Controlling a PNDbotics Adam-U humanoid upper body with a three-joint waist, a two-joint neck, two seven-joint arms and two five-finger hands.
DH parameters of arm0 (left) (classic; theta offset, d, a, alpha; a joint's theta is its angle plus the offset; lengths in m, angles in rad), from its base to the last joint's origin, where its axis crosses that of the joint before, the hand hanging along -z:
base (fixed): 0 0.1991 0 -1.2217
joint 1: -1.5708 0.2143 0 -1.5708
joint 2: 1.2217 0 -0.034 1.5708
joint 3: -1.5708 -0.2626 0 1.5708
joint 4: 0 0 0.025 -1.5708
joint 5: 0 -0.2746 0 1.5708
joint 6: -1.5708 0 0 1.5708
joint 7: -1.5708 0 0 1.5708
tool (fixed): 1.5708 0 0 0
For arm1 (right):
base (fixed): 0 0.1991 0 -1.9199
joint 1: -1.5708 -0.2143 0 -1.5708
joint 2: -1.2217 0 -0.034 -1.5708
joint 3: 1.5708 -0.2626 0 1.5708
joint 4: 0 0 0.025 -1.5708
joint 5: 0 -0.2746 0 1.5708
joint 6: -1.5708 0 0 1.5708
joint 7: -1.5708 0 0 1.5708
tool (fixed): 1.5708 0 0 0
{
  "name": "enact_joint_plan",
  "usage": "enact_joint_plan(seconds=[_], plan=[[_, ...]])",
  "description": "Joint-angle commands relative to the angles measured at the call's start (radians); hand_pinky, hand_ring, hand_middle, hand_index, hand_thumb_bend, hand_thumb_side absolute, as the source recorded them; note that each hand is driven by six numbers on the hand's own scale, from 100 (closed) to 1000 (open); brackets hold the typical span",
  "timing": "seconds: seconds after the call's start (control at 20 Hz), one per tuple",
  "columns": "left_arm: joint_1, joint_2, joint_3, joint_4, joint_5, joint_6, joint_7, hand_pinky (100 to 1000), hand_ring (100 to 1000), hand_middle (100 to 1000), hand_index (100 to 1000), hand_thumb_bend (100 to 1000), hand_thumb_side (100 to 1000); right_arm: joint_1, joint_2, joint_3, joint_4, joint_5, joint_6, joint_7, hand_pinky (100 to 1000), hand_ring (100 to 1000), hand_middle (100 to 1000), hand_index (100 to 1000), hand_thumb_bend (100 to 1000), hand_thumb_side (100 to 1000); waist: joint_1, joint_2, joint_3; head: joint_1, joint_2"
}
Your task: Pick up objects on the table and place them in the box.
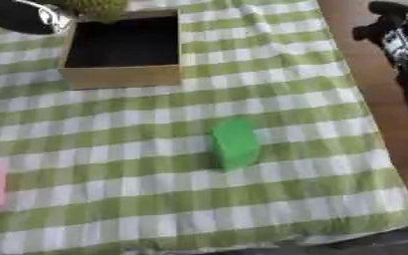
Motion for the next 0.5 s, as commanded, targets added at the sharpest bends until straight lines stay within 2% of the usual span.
enact_joint_plan(seconds=[0.05,0.3,0.5], plan=[[-0.049,-0.008,0.032,0.110,-0.052,-0.037,0.052,623,564,501,564,100,135,-0.018,-0.028,0.000,-0.015,-0.002,-0.010,0.004,1000,828,590,848,100,580,-0.023,-0.001,-0.005,0.031,-0.014],[-0.089,-0.059,0.062,0.283,-0.146,-0.078,0.125,624,565,503,566,100,128,-0.040,-0.035,0.002,-0.015,-0.007,-0.035,0.003,999,828,591,848,100,577,-0.029,0.025,-0.019,0.081,-0.048],[-0.106,-0.092,0.074,0.393,-0.208,-0.115,0.176,632,570,511,576,100,113,-0.053,-0.036,0.003,-0.015,-0.009,-0.044,0.004,998,828,590,849,100,575,-0.034,0.042,-0.027,0.092,-0.069]])
